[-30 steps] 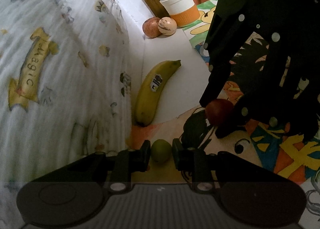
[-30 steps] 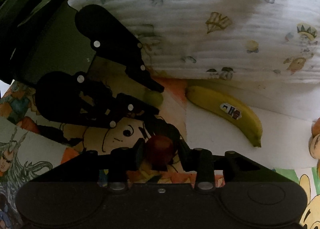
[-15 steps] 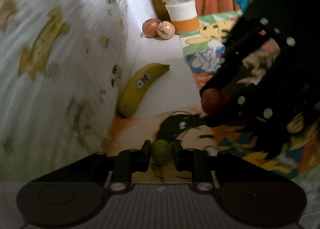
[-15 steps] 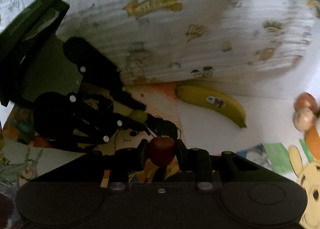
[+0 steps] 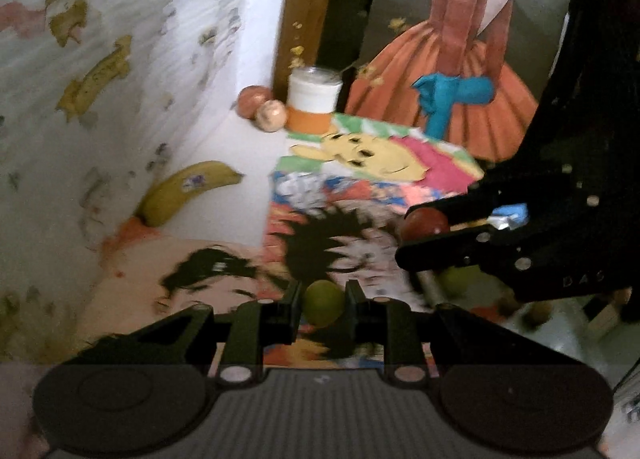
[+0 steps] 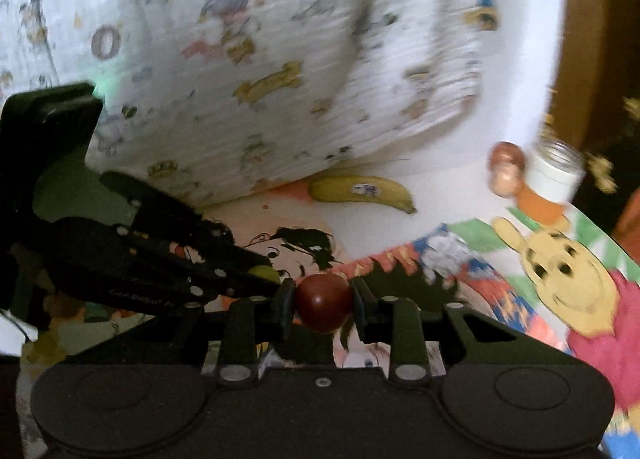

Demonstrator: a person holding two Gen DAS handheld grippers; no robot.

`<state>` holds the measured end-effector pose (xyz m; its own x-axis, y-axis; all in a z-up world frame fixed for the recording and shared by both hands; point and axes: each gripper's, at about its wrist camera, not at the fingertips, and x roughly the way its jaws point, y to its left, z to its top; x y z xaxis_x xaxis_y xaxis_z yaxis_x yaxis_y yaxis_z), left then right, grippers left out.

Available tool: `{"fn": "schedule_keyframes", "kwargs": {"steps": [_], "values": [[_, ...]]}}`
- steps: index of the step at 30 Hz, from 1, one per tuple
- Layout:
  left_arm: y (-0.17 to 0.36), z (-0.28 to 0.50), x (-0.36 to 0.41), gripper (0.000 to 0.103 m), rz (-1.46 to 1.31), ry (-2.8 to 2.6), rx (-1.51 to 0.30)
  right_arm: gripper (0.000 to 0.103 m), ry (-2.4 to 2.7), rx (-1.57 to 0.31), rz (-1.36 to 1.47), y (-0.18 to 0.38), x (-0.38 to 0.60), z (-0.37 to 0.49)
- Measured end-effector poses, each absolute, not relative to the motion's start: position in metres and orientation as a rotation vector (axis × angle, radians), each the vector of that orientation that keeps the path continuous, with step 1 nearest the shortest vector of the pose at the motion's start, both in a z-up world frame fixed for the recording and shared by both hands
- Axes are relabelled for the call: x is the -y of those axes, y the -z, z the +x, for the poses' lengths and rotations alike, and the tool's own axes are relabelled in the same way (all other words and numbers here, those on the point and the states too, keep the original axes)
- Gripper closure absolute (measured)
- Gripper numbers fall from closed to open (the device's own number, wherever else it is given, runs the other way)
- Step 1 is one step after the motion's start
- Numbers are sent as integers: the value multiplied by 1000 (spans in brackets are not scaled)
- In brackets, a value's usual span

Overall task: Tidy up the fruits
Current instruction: 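Lift both held fruits and carry them toward the tray, then lower the red tomato with the right tool while the left tool lowers the green fruit into the tray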

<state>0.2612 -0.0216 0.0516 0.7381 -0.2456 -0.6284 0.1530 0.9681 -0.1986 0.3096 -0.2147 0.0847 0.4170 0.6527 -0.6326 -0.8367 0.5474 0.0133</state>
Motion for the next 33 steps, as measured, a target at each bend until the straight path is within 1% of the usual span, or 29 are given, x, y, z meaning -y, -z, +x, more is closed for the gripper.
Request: {"fn": "schedule_keyframes", "kwargs": {"steps": [10, 23, 33], "values": [[-50, 240, 72, 78, -266, 301, -701, 71, -758, -621, -235, -81, 289, 268], [-27, 225, 133, 78, -207, 355, -778, 71, -550, -647, -107, -39, 354, 223], [-17, 222, 153, 77, -139, 318, -806, 71, -440, -635, -81, -13, 364, 199]]}}
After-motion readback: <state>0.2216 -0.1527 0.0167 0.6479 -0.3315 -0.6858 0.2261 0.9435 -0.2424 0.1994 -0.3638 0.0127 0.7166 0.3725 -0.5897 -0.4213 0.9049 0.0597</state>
